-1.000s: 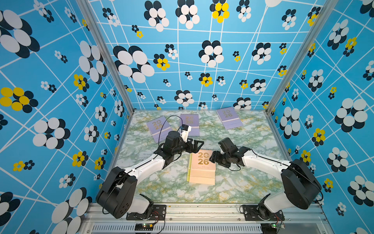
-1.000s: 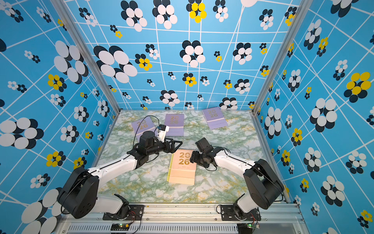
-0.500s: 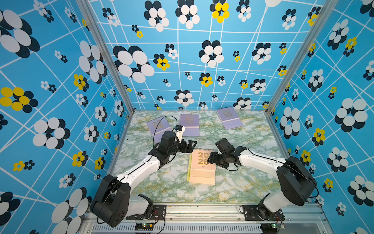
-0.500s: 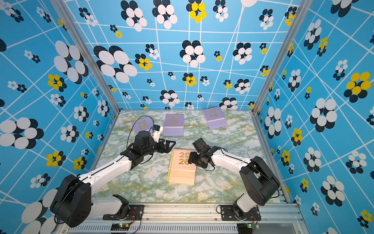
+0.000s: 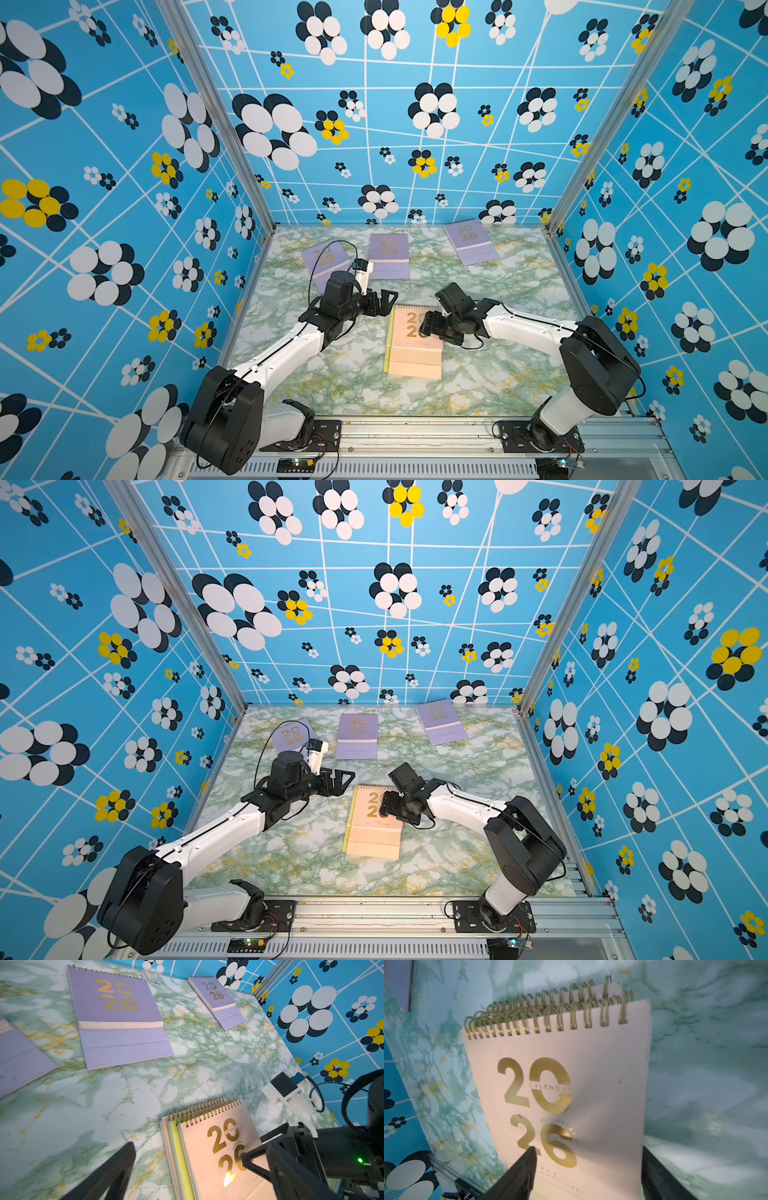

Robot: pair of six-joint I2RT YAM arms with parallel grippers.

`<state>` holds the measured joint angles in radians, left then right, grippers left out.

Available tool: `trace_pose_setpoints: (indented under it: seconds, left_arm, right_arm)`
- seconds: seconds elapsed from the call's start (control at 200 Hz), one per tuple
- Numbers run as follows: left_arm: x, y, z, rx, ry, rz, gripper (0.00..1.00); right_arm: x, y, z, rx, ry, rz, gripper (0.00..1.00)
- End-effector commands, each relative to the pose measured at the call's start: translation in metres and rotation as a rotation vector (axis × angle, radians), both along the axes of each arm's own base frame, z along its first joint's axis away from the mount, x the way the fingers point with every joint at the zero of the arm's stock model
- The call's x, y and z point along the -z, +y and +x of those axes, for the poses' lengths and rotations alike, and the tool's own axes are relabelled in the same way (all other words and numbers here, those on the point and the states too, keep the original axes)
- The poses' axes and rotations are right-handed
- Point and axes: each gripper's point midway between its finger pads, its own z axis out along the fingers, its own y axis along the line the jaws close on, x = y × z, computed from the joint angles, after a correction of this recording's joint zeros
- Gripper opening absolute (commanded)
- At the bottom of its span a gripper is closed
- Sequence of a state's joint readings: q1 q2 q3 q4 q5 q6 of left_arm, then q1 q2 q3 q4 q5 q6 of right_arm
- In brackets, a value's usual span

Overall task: Stack the calendars
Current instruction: Adjust the calendars at the center of the board.

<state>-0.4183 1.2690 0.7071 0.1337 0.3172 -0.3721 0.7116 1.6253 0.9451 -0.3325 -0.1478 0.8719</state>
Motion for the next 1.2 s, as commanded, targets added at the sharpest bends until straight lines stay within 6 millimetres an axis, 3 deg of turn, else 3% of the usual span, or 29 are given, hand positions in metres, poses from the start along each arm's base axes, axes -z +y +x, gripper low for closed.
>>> trace_pose_setpoints:
  seconds: [0.0, 0.66, 0.959, 1.194]
  left_arm:
    - [-0.001, 0.006, -0.003, -0.001, -0.010, 0.008, 0.99]
    - [0.002, 0.010, -0.005, -0.004, -0.003, 0.000, 0.99]
    - [0.003, 0.011, -0.006, -0.005, 0.001, 0.001, 1.00]
    - [0.003, 0.013, -0.006, -0.011, 0.000, 0.000, 0.99]
  right_arm:
    - [-0.001, 0.009, 0.000, -0.010, 0.011, 0.008, 0.79]
    - [0.003, 0.014, 0.000, -0.033, 0.023, -0.032, 0.83]
    - [-0.002, -0.009, 0.008, -0.006, 0.000, -0.099, 0.86]
    - [-0.005, -0.010, 0.020, -0.013, -0.013, -0.093, 0.87]
